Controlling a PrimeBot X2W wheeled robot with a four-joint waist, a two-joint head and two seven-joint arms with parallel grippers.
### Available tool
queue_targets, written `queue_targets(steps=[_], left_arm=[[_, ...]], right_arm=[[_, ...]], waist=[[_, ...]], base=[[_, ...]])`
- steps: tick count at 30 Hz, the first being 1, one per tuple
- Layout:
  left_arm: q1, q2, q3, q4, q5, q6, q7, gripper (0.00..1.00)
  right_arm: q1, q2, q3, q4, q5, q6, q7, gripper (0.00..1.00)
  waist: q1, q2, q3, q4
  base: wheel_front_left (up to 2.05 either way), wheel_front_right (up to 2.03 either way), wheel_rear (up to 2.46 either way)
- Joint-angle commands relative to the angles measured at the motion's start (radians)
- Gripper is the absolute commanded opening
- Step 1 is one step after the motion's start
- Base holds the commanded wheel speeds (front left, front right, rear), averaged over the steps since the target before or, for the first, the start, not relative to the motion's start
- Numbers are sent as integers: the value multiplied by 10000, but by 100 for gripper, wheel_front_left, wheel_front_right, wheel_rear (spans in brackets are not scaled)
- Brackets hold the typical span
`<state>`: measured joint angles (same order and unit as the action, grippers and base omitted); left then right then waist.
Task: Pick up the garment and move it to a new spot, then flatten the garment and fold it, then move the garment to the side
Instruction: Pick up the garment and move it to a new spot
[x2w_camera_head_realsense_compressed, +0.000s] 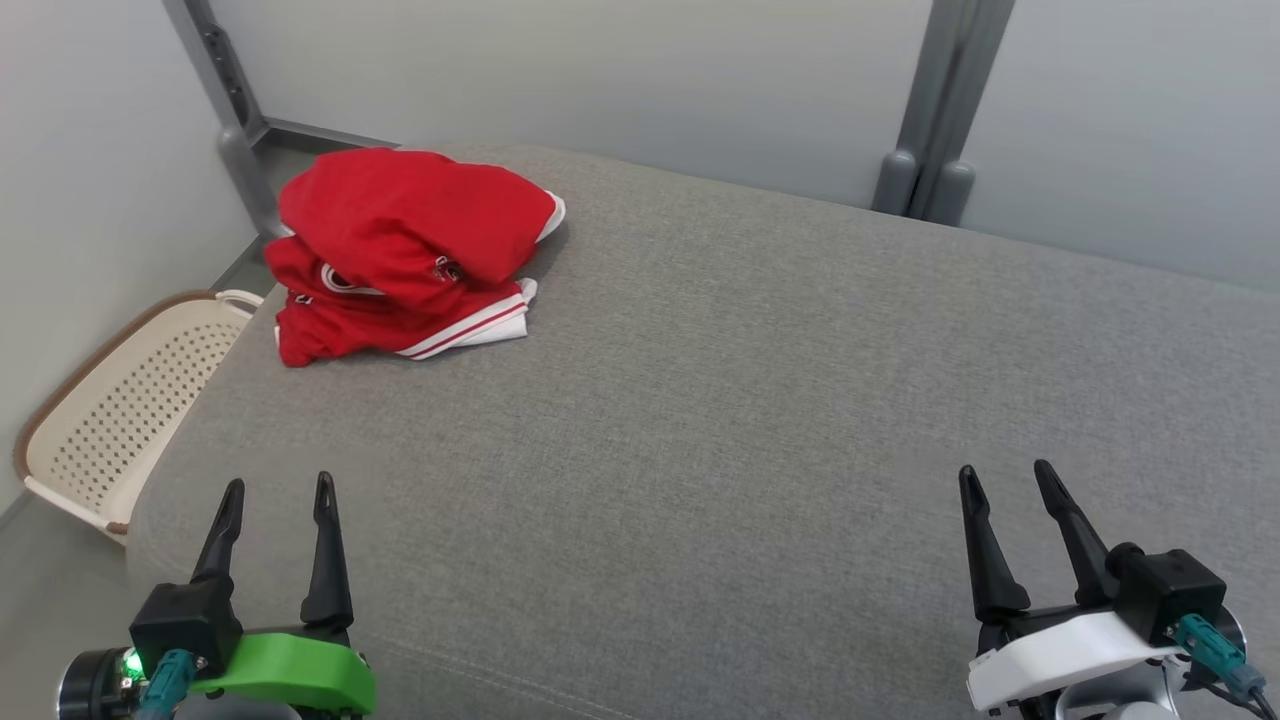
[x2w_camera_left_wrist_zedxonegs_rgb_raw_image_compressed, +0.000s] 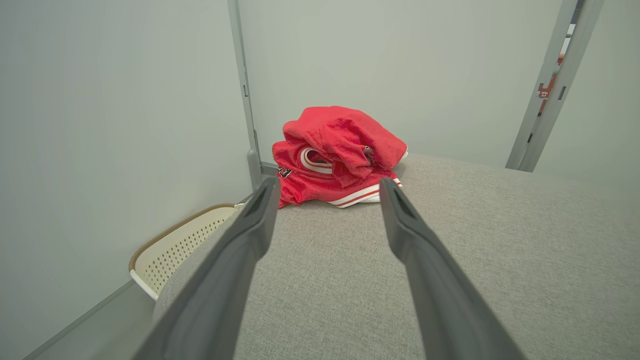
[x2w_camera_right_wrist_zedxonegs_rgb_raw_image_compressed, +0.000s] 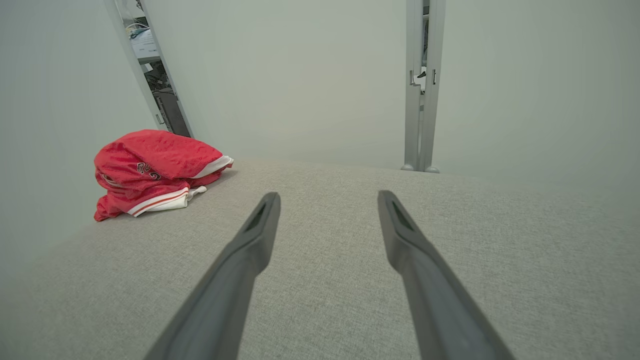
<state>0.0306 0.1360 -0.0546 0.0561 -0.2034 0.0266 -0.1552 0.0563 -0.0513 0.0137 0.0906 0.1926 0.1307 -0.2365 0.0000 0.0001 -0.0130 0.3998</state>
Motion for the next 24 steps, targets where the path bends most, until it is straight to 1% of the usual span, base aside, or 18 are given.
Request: queue_targets(steps=[1, 6, 12, 21, 24], left_arm=[[133, 70, 39, 3, -126, 31, -49, 100], [212, 168, 60, -9, -128, 88, -67, 100], [241, 258, 112, -29, -159, 139, -68, 100], [356, 299, 149, -37, -210, 255, -118, 100], [281, 300, 165, 0, -277, 268, -122, 100]], right_arm=[[76, -15, -4, 30, 98, 1, -60, 100], [71, -8, 30, 106, 106, 1, -84, 100], [31, -5, 108, 178, 127, 1, -114, 100], [-16, -1, 192, 292, 141, 1, -133, 100], [-34, -2, 218, 286, 116, 1, -114, 100]], waist=[[0, -1, -5, 421], [0, -1, -81, 782], [0, -1, -136, 988], [0, -1, -210, 969], [0, -1, -186, 871]], base=[[0, 0, 0], [0, 0, 0], [0, 0, 0], [0, 0, 0], [0, 0, 0]])
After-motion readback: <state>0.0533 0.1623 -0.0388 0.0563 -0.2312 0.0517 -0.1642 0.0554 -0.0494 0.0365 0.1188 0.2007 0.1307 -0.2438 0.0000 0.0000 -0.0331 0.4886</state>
